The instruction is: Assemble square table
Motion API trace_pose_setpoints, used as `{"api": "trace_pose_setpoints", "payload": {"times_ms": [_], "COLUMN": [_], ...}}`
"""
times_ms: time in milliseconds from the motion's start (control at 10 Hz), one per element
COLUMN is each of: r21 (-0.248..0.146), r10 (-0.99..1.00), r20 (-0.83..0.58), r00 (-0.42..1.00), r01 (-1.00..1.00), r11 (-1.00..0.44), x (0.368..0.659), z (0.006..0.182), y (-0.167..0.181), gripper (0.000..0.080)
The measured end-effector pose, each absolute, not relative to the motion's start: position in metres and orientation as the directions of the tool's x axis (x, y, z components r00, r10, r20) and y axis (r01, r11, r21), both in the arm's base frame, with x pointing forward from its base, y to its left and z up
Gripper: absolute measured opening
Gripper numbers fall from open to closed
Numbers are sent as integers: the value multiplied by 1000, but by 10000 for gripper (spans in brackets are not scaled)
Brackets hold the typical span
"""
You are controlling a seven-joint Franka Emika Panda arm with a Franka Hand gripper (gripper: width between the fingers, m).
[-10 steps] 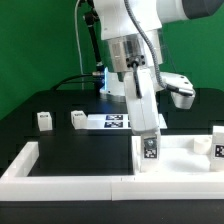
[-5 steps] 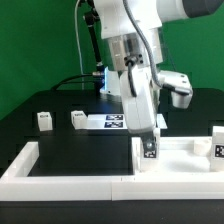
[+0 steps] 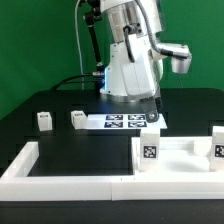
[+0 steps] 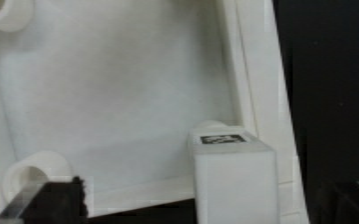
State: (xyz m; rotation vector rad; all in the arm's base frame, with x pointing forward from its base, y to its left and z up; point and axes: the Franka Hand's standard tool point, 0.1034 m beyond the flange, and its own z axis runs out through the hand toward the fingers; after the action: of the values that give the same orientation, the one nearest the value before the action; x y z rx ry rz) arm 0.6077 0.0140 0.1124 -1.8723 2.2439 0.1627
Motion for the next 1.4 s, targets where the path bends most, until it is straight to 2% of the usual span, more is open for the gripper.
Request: {"api": "trace_pose_setpoints", "payload": {"times_ms": [600, 800, 1100, 1400], "r21": [-49, -40, 27, 23], "r10": [-958, -962, -960, -960], "r20": [-233, -231, -232, -232], "r00": [-166, -146, -158, -155], "r01": [-982, -986, -987, -988], "r11": [182, 160, 156, 154], "x": [606, 577, 557, 560], "z": [111, 108, 103, 102], "y": [15, 36, 73, 73], "gripper": [649, 649, 649, 649]}}
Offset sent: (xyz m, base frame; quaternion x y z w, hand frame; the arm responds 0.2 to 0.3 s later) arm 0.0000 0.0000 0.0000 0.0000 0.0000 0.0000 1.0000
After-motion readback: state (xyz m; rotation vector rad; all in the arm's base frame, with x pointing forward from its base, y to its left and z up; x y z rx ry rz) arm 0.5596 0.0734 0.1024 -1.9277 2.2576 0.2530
